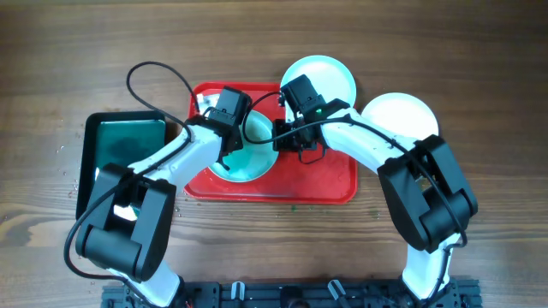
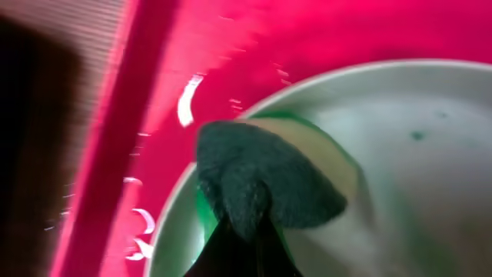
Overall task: Clean dirty plates on tray and stack at the side
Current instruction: 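Scrub the light-blue plate with the sponge in the left gripper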
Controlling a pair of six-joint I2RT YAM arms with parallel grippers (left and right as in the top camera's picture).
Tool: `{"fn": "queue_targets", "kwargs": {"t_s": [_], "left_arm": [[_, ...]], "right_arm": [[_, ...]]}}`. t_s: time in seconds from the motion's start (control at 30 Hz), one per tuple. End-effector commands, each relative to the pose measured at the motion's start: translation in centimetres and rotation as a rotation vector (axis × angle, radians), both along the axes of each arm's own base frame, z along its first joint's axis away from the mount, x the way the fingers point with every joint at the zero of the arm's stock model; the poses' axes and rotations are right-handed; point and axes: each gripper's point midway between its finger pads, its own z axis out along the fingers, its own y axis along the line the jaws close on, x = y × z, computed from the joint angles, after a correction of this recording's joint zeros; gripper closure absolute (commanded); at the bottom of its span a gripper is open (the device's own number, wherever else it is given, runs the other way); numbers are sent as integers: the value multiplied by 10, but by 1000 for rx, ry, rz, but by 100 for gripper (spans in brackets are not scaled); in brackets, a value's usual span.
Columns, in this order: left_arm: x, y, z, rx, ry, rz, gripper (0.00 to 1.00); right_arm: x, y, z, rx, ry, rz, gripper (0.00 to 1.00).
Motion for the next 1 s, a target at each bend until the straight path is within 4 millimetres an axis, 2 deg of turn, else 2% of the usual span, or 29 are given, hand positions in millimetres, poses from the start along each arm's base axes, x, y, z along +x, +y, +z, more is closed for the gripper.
{"fn": "queue_targets", "kwargs": {"t_s": [0.0, 0.1, 0.13, 0.17, 0.27, 0.4, 0.5, 0.6, 0.7, 0.77, 0.87, 0.97], "left_arm": [[-16, -4, -16, -32, 93, -57, 96], [-41, -64, -22, -305, 234, -387, 96], [-54, -94, -16, -460, 269, -536, 96], [-60, -106, -11, -525, 276, -601, 96], [-65, -124, -2, -622, 264, -704, 96], [-38, -126, 2, -572, 142, -728, 96], [-12, -106, -8, -415, 72, -675, 96], [4, -82, -26, -279, 61, -578, 96], [14, -44, -39, -152, 59, -374, 96], [21, 0, -37, -37, 19, -140, 96], [19, 45, -34, 24, -14, 119, 96], [3, 65, -41, -55, 28, 327, 96]], "right_arm": [[2, 6, 2, 22, 6, 11, 96], [2, 6, 2, 22, 6, 11, 96], [2, 6, 2, 22, 5, 11, 96], [2, 6, 2, 22, 5, 12, 96], [2, 7, 2, 24, 5, 11, 96], [1, 8, 3, 29, 8, 16, 96], [0, 8, 3, 31, 11, 17, 96], [0, 9, 3, 38, 12, 20, 96], [0, 9, 3, 37, 12, 20, 96], [0, 9, 3, 37, 13, 20, 96], [0, 9, 3, 36, 13, 21, 96], [-1, 8, 2, 32, 15, 27, 96]]}}
